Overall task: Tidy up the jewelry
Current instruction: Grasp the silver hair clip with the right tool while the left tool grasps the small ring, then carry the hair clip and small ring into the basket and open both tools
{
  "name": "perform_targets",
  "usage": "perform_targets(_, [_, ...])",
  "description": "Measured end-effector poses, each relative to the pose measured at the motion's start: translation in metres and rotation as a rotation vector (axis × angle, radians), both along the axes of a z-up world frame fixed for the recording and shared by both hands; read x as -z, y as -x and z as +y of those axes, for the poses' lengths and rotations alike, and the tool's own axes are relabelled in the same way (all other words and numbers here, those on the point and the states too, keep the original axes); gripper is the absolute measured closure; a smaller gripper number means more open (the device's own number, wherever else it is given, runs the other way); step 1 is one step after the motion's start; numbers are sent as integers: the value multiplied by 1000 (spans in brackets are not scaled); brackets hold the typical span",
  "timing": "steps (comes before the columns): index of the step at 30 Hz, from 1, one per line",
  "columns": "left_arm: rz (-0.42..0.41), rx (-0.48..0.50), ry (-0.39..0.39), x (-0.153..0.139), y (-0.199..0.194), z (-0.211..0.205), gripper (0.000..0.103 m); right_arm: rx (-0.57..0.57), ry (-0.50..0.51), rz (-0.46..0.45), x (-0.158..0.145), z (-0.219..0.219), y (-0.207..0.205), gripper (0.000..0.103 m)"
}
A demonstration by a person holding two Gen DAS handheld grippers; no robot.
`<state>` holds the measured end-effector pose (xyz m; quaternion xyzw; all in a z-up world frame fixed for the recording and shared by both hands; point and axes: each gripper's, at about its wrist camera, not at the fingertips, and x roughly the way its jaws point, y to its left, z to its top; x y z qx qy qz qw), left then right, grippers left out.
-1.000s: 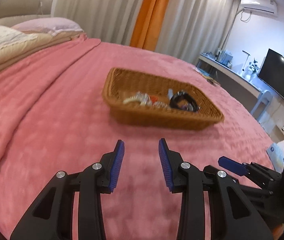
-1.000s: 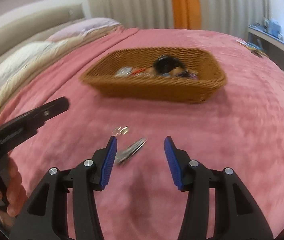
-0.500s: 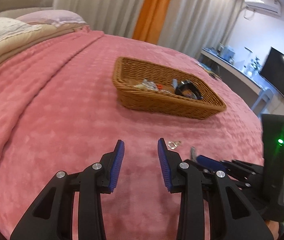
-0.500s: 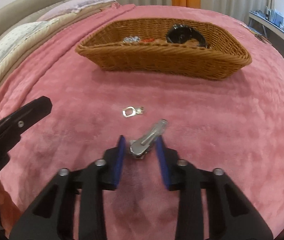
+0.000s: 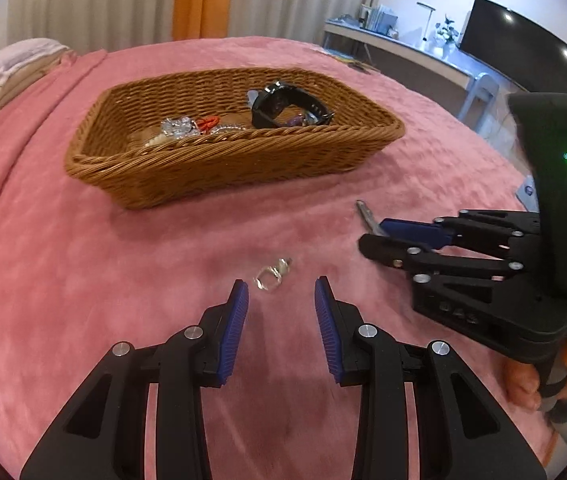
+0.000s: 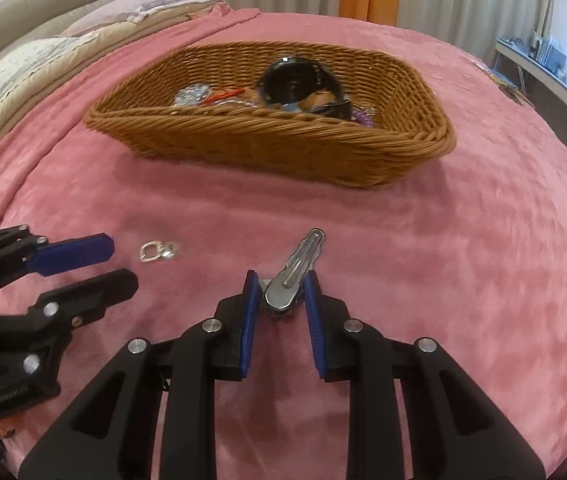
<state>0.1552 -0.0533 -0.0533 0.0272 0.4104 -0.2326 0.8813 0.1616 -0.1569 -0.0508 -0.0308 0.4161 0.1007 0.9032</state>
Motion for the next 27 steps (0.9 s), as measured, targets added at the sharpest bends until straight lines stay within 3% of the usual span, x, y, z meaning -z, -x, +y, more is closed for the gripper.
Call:
perform_targets(3, [41,11,-11,8,-14,-2,71,-3,-29,-2,2,-7,-4,82])
perform_targets(9, [29,27,-67,13,-24,-16,68,-13,-26,-17,3,-6,-2,82])
perform_targets(19, [28,30,-76,13,-16,-18,77,-29,-29,-26,3,-6,1,82])
perform_targets(23, [7,30,-88,13,-13,-21,94,-39,-27,-40,2,-4,4,82])
perform_targets(24, [-1,29,-94,13,-12,-22,103,-45,-30,-45,2,-4,5,82])
perform_targets(27, [-24,22,-95,12,-8,-21,103,-95,-51,-74,-2,-2,14,82])
